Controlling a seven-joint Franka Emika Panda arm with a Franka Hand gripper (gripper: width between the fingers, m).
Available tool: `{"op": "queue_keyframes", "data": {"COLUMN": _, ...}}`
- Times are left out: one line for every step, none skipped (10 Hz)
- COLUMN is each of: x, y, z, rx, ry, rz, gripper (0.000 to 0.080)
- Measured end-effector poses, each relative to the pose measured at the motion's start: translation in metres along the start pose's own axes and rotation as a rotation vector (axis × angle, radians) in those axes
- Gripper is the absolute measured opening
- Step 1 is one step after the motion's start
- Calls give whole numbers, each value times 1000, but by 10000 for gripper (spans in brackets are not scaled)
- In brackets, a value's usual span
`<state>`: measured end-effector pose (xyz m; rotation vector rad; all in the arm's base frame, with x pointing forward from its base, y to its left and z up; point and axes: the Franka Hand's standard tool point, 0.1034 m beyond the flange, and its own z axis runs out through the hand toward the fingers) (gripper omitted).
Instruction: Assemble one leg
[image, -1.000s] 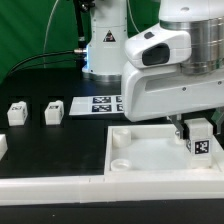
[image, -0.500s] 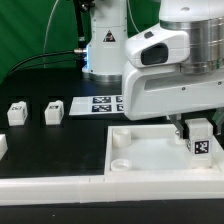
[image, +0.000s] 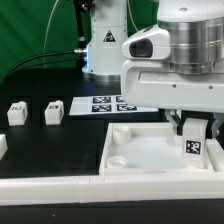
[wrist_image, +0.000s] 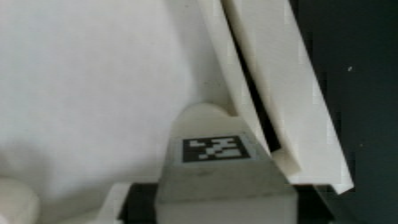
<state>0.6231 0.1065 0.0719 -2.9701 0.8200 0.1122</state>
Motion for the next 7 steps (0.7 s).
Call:
{"op": "queue_keyframes", "data": {"x": 2, "y": 4, "z": 0, "rx": -8, "ry": 4, "rz": 59, "gripper": 295}}
{"op": "queue_keyframes", "data": {"x": 3, "y": 7, "z": -1, "rx": -14, "ry": 7, "rz": 122, "gripper": 301}}
{"op": "queue_keyframes", "data": {"x": 6, "y": 13, "z": -2, "rx": -27, "ry": 13, "rz": 236, "gripper": 308}}
{"op": "queue_keyframes", "data": {"x": 7, "y": 15, "z": -2, "rx": -34, "ry": 19, "rz": 244, "gripper": 308}}
{"op": "queue_keyframes", "data": {"x": 7, "y": 15, "z": -2, "rx": -35, "ry": 19, "rz": 229, "gripper": 310}}
{"op": "queue_keyframes", "data": {"x": 7, "y": 15, "z": -1, "rx": -35, "ry": 18, "rz": 230, "gripper": 310}}
{"op": "queue_keyframes", "data": {"x": 6, "y": 15, "z": -1, "rx": -34, "ry": 18, "rz": 230, "gripper": 486}}
